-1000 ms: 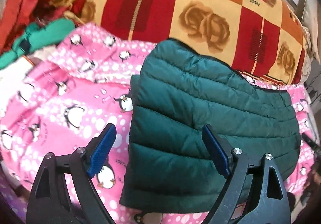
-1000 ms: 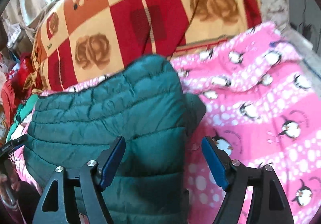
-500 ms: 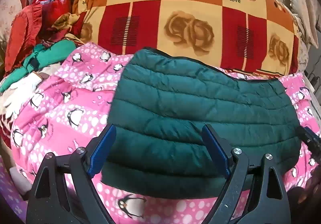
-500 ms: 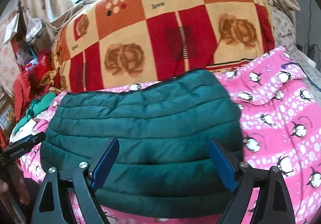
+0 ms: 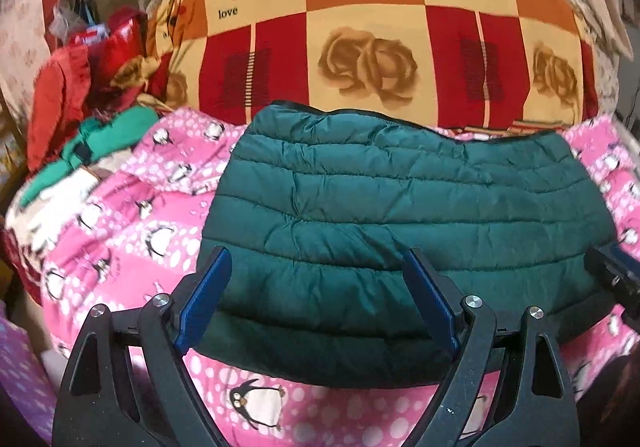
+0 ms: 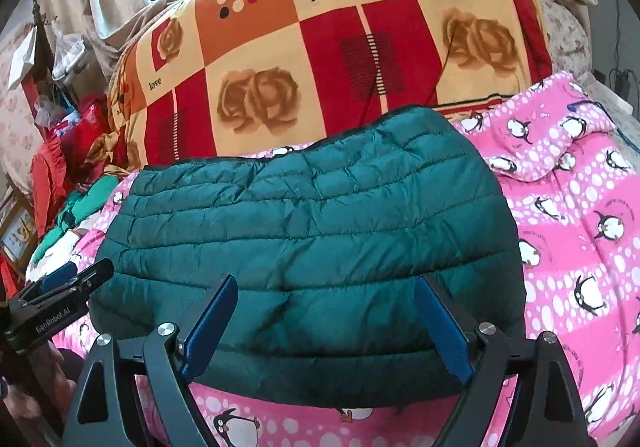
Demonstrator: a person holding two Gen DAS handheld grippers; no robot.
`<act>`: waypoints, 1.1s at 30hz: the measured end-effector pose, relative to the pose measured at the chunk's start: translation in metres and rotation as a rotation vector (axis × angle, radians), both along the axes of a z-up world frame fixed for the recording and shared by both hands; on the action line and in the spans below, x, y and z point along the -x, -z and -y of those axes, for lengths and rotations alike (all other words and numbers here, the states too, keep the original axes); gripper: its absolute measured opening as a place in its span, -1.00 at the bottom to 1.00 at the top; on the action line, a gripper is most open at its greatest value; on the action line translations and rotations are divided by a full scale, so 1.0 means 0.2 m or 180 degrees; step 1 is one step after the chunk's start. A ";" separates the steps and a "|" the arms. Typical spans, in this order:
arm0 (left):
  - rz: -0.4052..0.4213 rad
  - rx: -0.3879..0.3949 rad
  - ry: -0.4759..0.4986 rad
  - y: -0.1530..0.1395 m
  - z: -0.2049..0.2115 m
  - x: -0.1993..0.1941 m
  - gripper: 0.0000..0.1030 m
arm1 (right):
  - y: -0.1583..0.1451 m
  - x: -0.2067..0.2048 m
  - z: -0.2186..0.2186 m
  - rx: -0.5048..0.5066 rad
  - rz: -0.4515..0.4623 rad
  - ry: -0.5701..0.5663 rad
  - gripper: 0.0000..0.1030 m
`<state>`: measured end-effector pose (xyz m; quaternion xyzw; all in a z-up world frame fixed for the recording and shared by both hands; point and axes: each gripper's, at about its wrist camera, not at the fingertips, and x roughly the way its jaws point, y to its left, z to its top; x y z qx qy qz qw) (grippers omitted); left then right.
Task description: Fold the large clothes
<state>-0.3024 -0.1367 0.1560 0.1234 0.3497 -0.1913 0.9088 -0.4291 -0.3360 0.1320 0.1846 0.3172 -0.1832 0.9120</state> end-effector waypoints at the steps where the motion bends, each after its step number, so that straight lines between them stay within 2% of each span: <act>1: 0.0037 -0.0046 -0.0006 0.00 0.01 0.01 0.70 | 0.00 0.00 0.00 0.0002 -0.0003 0.0001 0.71; 4: 0.0129 -0.0124 -0.0003 0.01 0.03 0.05 0.70 | 0.00 0.00 -0.01 0.0024 -0.0008 0.0003 0.71; 9: -0.0031 -0.0053 0.0046 0.01 0.04 0.05 0.70 | 0.00 0.00 -0.03 0.0119 -0.0014 -0.0002 0.71; 23: 0.0055 0.0163 0.0025 -0.04 0.01 0.10 0.70 | -0.02 0.00 -0.09 0.0277 -0.0008 -0.0048 0.78; 33: 0.0056 0.0231 0.0032 -0.07 0.00 0.11 0.70 | -0.04 0.00 -0.12 0.0362 -0.0010 -0.0057 0.79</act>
